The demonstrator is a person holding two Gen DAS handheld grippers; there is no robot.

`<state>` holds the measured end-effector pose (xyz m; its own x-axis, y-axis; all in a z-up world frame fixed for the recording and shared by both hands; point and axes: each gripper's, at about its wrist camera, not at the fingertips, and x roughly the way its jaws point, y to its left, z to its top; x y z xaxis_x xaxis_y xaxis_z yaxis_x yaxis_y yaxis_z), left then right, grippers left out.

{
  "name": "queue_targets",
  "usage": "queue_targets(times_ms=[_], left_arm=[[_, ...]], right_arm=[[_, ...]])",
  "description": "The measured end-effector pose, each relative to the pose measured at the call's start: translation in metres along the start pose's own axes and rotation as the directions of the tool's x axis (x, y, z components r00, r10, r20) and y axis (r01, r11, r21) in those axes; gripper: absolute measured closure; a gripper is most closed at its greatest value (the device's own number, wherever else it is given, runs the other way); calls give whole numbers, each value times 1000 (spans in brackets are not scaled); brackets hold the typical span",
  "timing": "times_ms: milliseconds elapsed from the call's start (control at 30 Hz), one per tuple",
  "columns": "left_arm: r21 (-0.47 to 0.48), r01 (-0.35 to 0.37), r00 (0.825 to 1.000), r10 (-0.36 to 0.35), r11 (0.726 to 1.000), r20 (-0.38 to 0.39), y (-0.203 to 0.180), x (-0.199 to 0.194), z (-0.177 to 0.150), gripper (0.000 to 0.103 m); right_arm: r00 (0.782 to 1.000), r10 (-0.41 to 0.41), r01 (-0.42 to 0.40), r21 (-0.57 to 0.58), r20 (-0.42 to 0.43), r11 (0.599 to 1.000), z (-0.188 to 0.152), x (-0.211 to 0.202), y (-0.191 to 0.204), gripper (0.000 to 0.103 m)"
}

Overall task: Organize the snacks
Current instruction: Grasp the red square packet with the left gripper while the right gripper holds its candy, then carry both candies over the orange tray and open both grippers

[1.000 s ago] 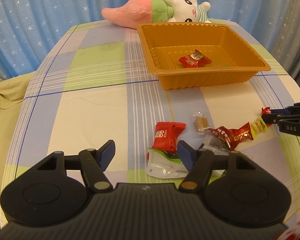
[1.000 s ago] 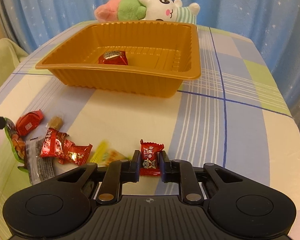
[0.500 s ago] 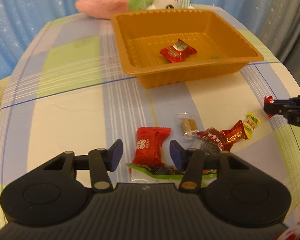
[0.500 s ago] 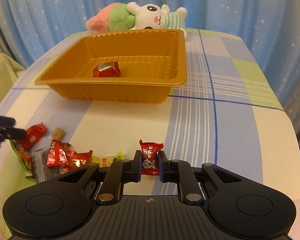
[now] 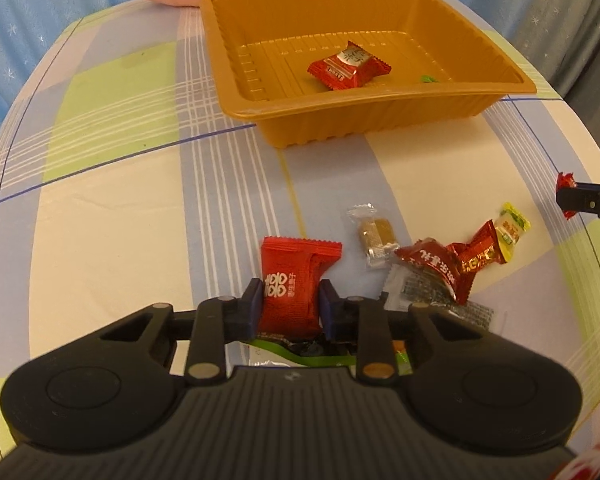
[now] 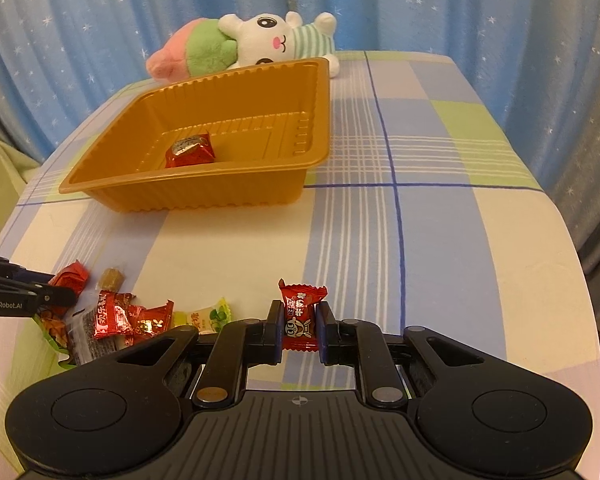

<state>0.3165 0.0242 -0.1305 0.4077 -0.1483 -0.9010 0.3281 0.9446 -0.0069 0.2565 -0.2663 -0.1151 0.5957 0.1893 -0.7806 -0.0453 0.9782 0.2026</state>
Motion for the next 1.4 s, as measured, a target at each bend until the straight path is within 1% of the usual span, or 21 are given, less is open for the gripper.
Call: queue_targets(times_ms=[100, 267, 400, 567, 733, 867, 1067, 1233, 1400], left_arm=[[-9, 8, 1000, -8, 1000, 9, 1, -4, -3, 79], [-25, 11, 999, -10, 1000, 50, 4, -22, -6, 80], [-50, 19, 995, -14, 999, 103, 7, -44, -2, 80], [-54, 29, 984, -19, 998, 177, 9, -68, 17, 80], [-39, 30, 970, -20, 999, 242, 5, -76, 48, 80], [-35, 27, 966, -17, 999, 259, 0, -69, 73, 80], [-51, 5, 971, 7, 999, 240, -2, -44, 105, 80], [-76, 4, 976, 12, 997, 217, 3, -23, 125, 80], [-83, -15, 981, 31, 996, 193, 6, -4, 141, 80]], right_arm=[[1000, 8, -8, 7, 1, 1000, 0, -2, -1, 86], [1000, 24, -24, 7, 14, 1000, 3, -5, 1, 86], [999, 40, -41, 7, 32, 999, 9, -10, 4, 86], [996, 68, -68, 2, 57, 998, 19, -15, 8, 86], [993, 86, -87, -1, 85, 996, 33, -17, 12, 86], [990, 91, -90, -10, 112, 996, 46, -17, 16, 86], [985, 96, -94, -22, 145, 995, 64, -15, 19, 86], [982, 95, -93, -15, 164, 996, 78, -10, 17, 86], [980, 91, -92, 0, 180, 996, 93, -2, 11, 87]])
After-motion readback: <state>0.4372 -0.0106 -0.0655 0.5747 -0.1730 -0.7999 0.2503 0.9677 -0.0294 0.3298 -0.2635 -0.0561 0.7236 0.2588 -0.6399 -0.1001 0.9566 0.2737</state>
